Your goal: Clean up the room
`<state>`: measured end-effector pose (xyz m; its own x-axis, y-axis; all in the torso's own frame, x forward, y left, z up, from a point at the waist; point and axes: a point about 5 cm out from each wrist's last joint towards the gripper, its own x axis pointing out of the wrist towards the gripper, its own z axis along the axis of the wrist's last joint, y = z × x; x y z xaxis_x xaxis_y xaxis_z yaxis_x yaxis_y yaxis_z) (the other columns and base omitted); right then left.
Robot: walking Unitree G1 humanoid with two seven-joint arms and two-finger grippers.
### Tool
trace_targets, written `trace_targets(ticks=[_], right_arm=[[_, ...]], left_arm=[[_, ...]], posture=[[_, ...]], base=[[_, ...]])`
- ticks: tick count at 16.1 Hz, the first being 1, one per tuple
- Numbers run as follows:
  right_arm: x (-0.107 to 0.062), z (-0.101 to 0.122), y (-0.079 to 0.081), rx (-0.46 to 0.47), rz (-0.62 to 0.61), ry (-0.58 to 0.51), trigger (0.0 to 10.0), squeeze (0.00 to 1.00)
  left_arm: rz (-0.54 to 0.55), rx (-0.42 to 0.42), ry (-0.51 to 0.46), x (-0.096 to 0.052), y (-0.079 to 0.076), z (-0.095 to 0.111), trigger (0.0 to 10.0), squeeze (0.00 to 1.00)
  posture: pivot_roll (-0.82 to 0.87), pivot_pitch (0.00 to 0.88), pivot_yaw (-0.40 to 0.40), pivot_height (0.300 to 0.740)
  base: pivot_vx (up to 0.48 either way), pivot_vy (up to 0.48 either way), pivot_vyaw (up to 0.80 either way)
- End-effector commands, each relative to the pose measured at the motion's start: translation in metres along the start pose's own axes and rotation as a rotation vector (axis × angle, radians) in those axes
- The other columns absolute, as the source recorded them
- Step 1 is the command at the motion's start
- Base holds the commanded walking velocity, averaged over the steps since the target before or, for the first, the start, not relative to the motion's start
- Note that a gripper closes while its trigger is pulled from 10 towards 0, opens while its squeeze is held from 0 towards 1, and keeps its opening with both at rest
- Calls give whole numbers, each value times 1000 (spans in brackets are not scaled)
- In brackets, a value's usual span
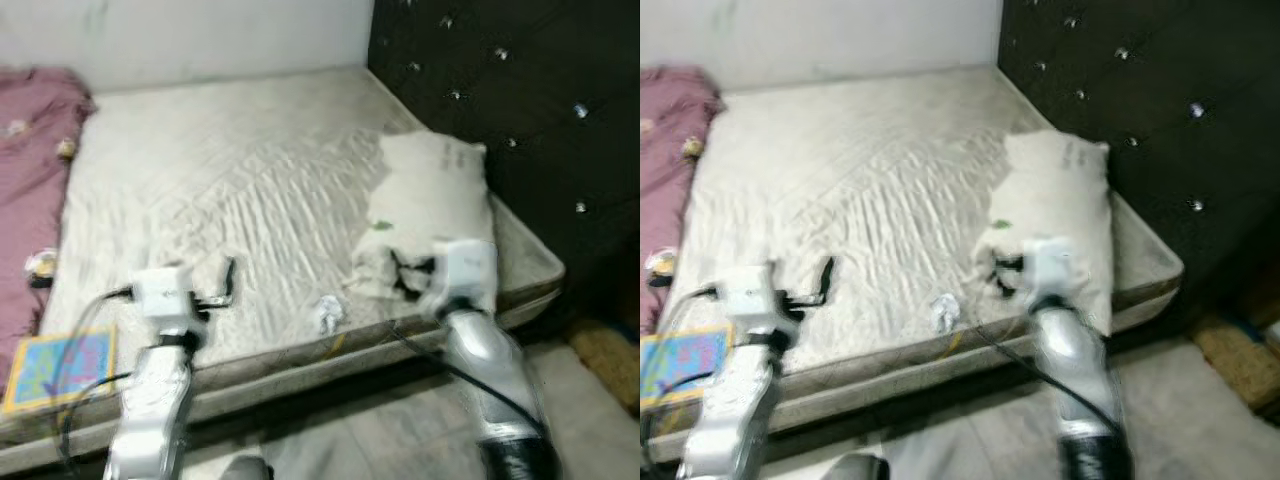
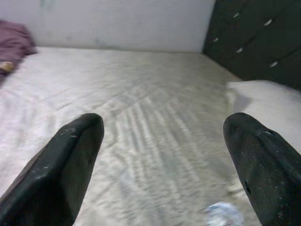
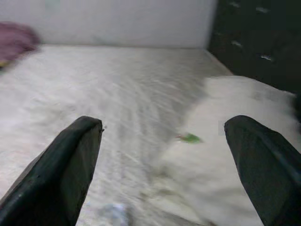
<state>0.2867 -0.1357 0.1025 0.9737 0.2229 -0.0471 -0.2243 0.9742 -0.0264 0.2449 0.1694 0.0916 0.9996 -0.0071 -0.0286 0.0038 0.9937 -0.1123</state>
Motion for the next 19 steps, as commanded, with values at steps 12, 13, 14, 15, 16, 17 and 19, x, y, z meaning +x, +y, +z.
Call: trace_targets(ticks=[12,13,14,15,16,17,19], right_arm=[[-2,-1,-15,2,-64,-1,10000,0],[-2,-1,-14,-2,-61,-1,10000,0],[-2,-1,-14,-11,-56,-2,10000,0],[-2,-1,-13,-8,-56,-2,10000,0],[-1,-2,-14,-4,-58,-1,10000,0],[-1,-2,-14,-3,-58,-1,10000,0],[-1,-2,-14,-3,-59,0,10000,0]], left_arm=[[-81,-56,-16,1,-12,4,10000,0],[-87,-58,-18,1,-12,4,10000,0],[-90,-56,-19,1,-12,4,10000,0],[-88,-53,-19,1,-11,4,10000,0],[-81,-46,-17,1,-11,4,10000,0],[-78,-46,-17,1,-11,4,10000,0],[-64,-47,-17,2,-11,4,10000,0]], posture=[[34,16,-28,740],[34,17,-27,740],[34,17,-27,740],[35,15,-28,740],[37,13,-29,740],[37,14,-29,740],[40,10,-31,740]], base=[[152,0,133],[311,0,0],[322,0,0],[341,0,0],[307,0,0],[285,0,0],[0,0,0]])
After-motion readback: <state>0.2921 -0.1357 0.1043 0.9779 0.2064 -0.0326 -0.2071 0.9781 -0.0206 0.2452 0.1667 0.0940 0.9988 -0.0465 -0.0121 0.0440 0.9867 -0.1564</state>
